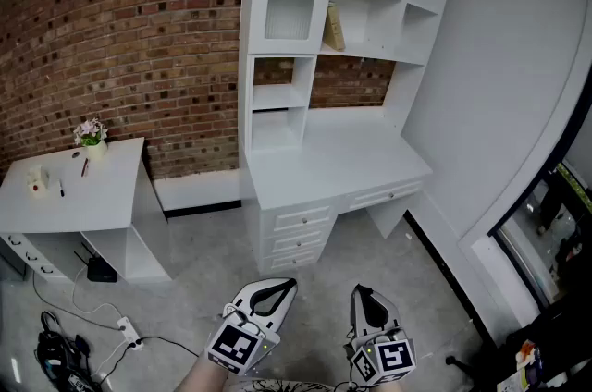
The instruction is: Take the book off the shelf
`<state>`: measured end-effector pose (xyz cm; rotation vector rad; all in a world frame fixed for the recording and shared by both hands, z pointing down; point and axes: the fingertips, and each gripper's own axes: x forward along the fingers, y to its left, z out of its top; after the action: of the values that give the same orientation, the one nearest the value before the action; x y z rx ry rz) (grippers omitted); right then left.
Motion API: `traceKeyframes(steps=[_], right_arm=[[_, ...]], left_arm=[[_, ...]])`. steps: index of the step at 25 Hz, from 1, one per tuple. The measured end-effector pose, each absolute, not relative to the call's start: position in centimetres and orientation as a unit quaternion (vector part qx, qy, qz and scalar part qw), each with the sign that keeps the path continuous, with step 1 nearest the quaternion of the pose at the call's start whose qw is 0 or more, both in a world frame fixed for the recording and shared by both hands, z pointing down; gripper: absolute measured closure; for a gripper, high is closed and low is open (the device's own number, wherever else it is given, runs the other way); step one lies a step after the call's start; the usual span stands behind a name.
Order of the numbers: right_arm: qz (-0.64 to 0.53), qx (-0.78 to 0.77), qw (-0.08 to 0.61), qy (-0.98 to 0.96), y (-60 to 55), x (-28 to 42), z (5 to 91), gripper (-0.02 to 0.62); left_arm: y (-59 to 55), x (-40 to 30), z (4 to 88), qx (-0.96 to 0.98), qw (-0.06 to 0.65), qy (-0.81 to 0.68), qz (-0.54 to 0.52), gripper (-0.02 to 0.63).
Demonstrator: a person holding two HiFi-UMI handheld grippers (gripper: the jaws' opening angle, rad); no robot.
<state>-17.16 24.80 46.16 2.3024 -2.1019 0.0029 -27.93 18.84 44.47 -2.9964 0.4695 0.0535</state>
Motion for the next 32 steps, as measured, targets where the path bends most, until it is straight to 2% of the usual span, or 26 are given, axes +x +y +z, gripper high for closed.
traceKeyframes(steps=[23, 32], right_arm=[[0.033, 0.739, 0.030, -0.672, 21.7, -16.4, 48.3, 0.588], [0.050, 0.707, 0.036, -0.704, 17.8, -11.9, 49.5, 0.588]], left_arm=[[16.1, -27.3, 46.4, -0.987, 0.033, 0.158, -0.013, 0.591], [13.4, -23.0, 47.2, -0.981, 0.022, 0.190, -0.024, 0.591]])
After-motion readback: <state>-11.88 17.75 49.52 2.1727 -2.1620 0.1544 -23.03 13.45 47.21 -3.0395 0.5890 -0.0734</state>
